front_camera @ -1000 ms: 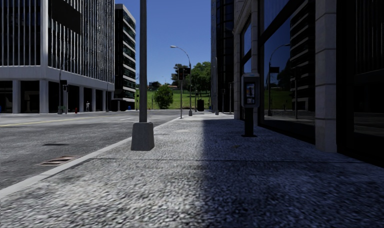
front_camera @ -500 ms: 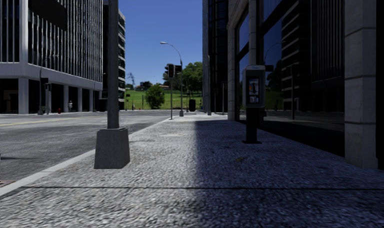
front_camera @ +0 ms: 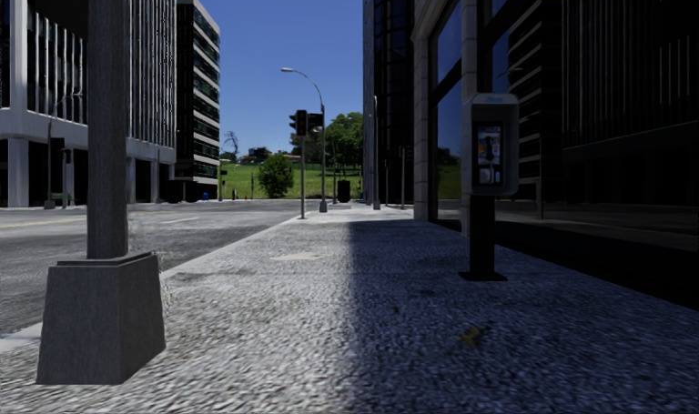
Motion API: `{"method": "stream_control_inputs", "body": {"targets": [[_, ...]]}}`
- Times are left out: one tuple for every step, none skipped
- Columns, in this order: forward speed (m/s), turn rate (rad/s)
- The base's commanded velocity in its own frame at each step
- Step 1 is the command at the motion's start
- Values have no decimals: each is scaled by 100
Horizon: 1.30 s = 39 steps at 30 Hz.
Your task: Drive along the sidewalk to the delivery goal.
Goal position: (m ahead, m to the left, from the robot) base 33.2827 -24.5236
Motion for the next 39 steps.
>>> {"method": "stream_control_inputs", "body": {"targets": [[200,0],[200,0],[200,0],[200,0],[200,0],[200,0],[200,0],[200,0],[200,0],[200,0],[200,0],[200,0],[200,0],[200,0],[200,0],[200,0],[200,0],[200,0],[200,0],[200,0],[200,0],[200,0],[200,0],[200,0],[200,0],[200,0],[200,0],[200,0],[200,0],[200,0],[200,0],[200,0],[200,0],[200,0],[200,0],[200,0],[200,0],[200,0],[200,0]]}}
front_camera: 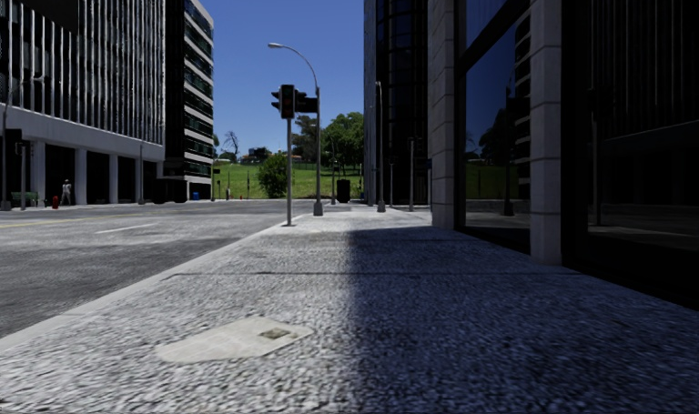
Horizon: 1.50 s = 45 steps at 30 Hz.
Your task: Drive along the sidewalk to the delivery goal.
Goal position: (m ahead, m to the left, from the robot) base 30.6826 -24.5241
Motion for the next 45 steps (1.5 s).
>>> {"method": "stream_control_inputs", "body": {"targets": [[200,0],[200,0],[200,0],[200,0],[200,0],[200,0],[200,0],[200,0],[200,0],[200,0],[200,0],[200,0],[200,0],[200,0],[200,0],[200,0],[200,0],[200,0],[200,0],[200,0],[200,0],[200,0],[200,0],[200,0],[200,0],[200,0],[200,0],[200,0],[200,0],[200,0],[200,0],[200,0],[200,0],[200,0],[200,0],[200,0],[200,0],[200,0],[200,0],[200,0],[200,0],[6,0],[62,0],[79,0],[104,0]]}}
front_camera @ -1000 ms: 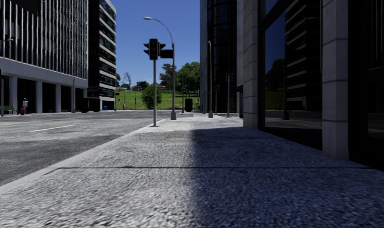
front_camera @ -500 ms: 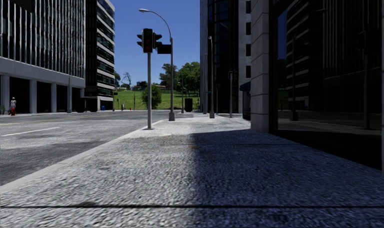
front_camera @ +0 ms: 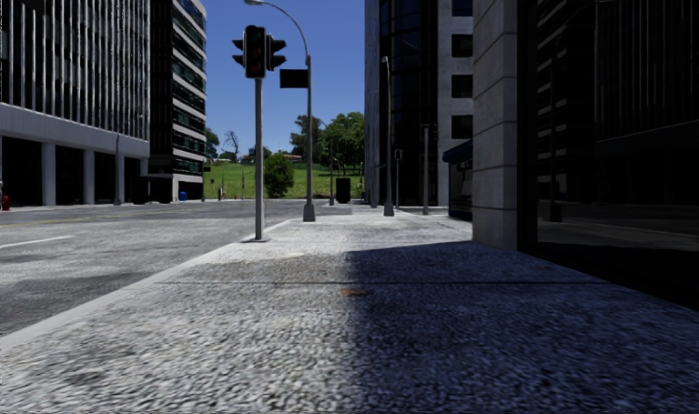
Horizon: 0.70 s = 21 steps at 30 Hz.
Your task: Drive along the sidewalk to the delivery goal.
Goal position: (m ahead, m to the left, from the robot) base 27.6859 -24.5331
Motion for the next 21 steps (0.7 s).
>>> {"method": "stream_control_inputs", "body": {"targets": [[148,0],[148,0],[200,0],[200,0],[200,0],[200,0],[200,0],[200,0],[200,0],[200,0],[200,0],[200,0],[200,0],[200,0],[200,0],[200,0],[200,0],[200,0],[200,0],[200,0],[200,0]]}}
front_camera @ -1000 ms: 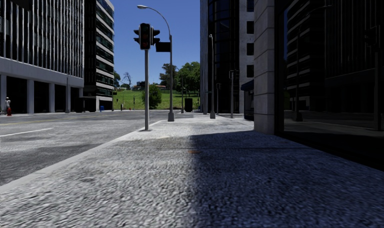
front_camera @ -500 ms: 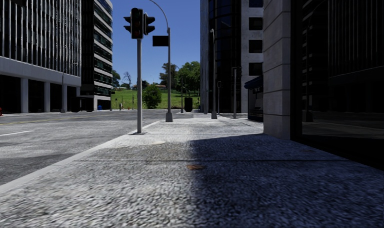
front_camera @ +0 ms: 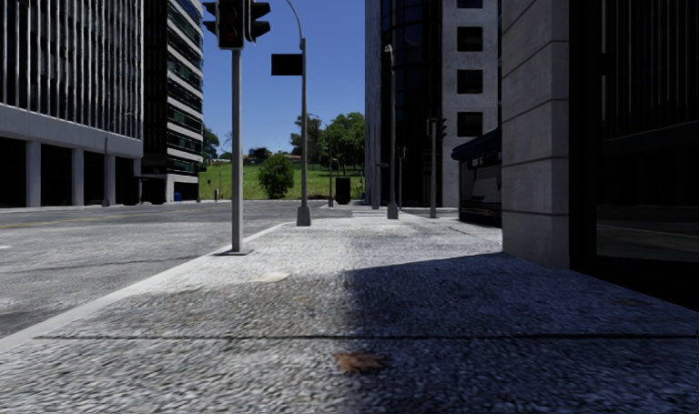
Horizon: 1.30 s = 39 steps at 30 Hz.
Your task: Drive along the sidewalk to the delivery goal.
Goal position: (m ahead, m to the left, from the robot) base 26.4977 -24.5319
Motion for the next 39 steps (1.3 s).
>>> {"method": "stream_control_inputs", "body": {"targets": [[200,0],[200,0],[200,0],[200,0],[200,0],[200,0],[200,0],[200,0],[200,0],[200,0],[200,0],[200,0],[200,0],[200,0],[200,0],[200,0],[200,0],[200,0],[200,0],[200,0],[200,0],[200,0],[200,0],[200,0],[200,0],[200,0],[200,0],[200,0],[200,0],[200,0],[200,0],[200,0],[200,0],[200,0],[200,0],[200,0],[200,0],[200,0],[200,0]]}}
